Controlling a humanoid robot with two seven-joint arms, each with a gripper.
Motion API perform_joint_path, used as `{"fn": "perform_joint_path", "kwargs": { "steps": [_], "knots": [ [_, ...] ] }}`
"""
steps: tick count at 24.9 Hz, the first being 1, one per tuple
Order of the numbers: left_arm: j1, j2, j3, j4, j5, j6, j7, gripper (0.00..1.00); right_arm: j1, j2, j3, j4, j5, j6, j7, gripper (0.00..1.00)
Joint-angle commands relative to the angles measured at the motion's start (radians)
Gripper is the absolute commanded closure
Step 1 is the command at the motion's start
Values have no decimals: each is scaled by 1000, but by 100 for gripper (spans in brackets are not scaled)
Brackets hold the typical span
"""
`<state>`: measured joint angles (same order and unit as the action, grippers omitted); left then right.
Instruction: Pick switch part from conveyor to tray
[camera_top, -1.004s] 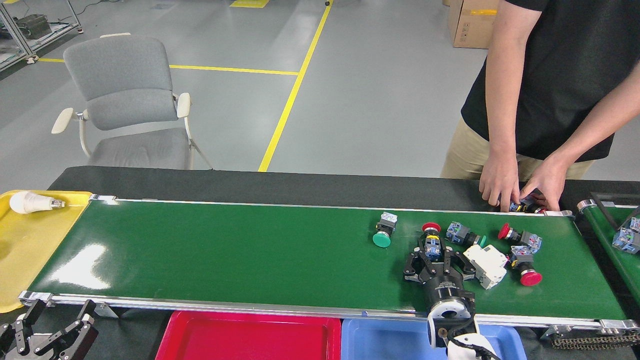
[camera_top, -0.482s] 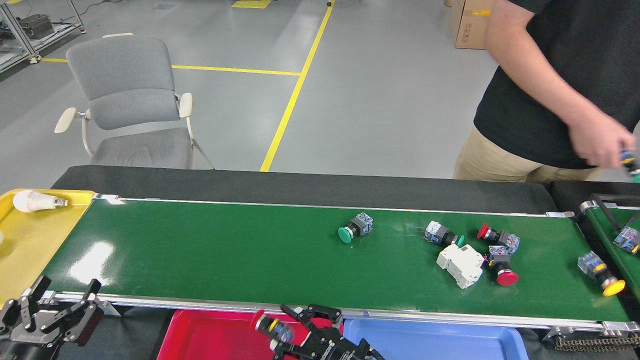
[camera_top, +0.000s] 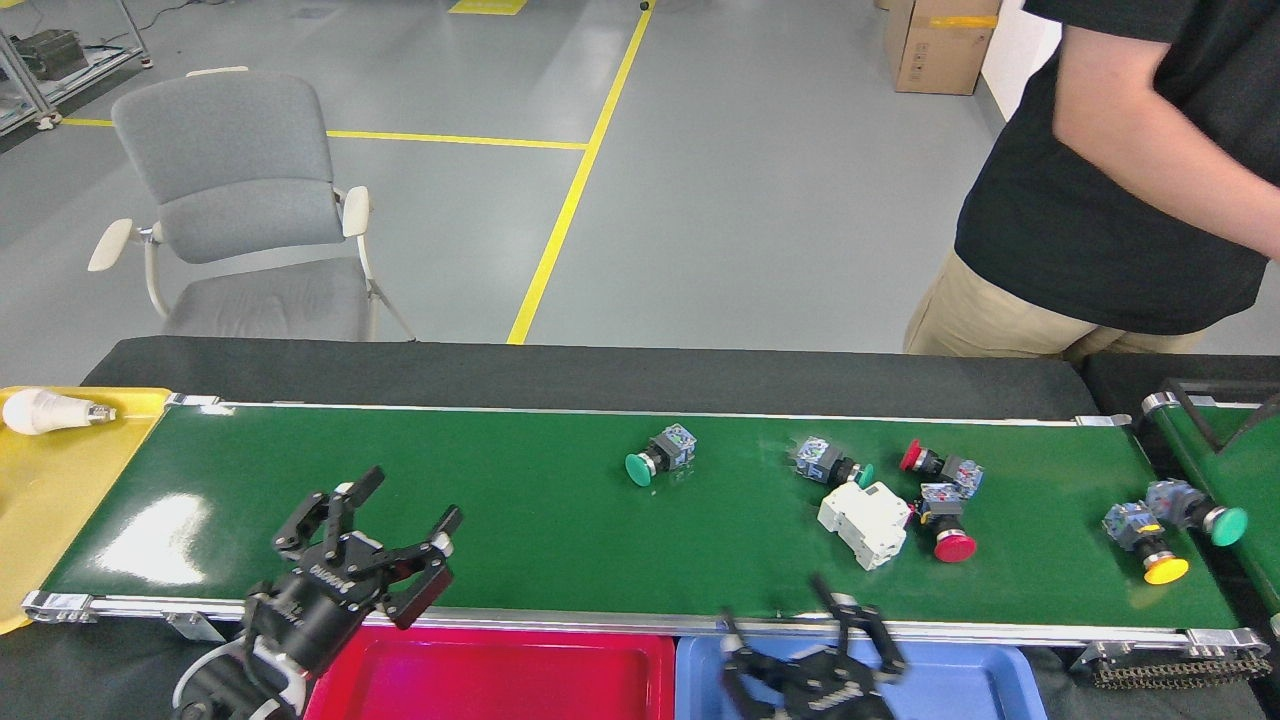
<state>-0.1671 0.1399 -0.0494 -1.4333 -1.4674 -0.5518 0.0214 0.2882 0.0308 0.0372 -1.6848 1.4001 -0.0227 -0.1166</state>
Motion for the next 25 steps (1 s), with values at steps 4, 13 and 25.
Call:
{"fn": "perform_joint_path", "kwargs": {
  "steps": [4,13,25],
  "knots": [
    [-111,-68,-27,129,-88,18,5,0,-57,3,9,-3,19,26,-6,0],
    [-265,-85,-44,389,-91,27,9,0,-340,9,248,235,74,113,104,0],
    [-402,-95,-99,622,-90,130,18,1,-557,78,311,461,65,135,160,64]
  ]
}}
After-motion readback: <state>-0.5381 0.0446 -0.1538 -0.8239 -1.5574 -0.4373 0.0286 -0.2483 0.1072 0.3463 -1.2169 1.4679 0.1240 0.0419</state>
